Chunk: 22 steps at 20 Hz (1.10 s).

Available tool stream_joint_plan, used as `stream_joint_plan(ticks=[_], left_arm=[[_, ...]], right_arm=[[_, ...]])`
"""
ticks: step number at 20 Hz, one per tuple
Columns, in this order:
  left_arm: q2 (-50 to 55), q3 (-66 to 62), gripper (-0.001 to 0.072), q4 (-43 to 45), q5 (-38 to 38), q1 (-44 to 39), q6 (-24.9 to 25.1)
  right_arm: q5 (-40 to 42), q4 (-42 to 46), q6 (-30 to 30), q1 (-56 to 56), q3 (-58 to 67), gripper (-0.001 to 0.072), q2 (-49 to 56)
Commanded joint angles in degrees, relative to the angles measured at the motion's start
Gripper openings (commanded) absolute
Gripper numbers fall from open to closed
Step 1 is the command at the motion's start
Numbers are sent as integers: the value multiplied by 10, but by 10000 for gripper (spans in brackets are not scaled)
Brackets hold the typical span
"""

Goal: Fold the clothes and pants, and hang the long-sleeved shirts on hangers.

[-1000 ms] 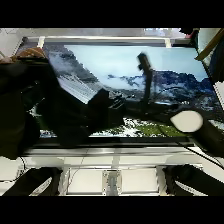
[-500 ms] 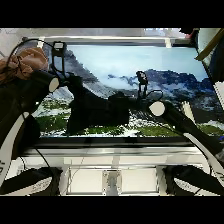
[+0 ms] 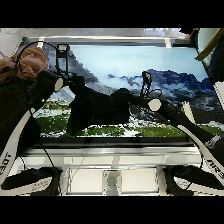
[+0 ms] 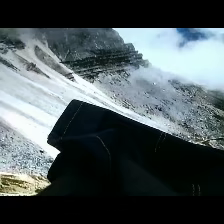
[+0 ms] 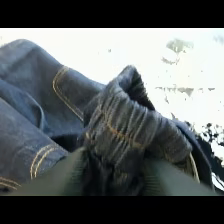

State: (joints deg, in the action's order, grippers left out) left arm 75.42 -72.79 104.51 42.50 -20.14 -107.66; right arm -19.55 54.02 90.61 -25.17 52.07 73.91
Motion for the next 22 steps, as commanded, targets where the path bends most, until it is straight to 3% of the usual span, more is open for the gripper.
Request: stream_joint_plan(ticks=[1,6,9,12,17,20,22], left_arm=[[-3,-1,720,0,-5,0,-14],[-54,-1,699,7,19,15,-25],[-106,28,698,46,117,35,-25],[-193,168,698,45,148,45,-48],[-364,435,695,-43,139,45,-180],[-412,506,695,-129,88,45,-186],[-414,535,695,-128,51,45,-186]], right_arm=[[9,-2,0,2,12,525,1],[-19,61,-2,14,55,525,-33],[-156,121,-2,66,54,524,-77],[-269,170,-6,98,2,524,-125],[-274,112,-17,94,-160,524,-170],[-261,94,-32,94,-168,524,-168],[-238,89,-32,94,-167,524,-168]])
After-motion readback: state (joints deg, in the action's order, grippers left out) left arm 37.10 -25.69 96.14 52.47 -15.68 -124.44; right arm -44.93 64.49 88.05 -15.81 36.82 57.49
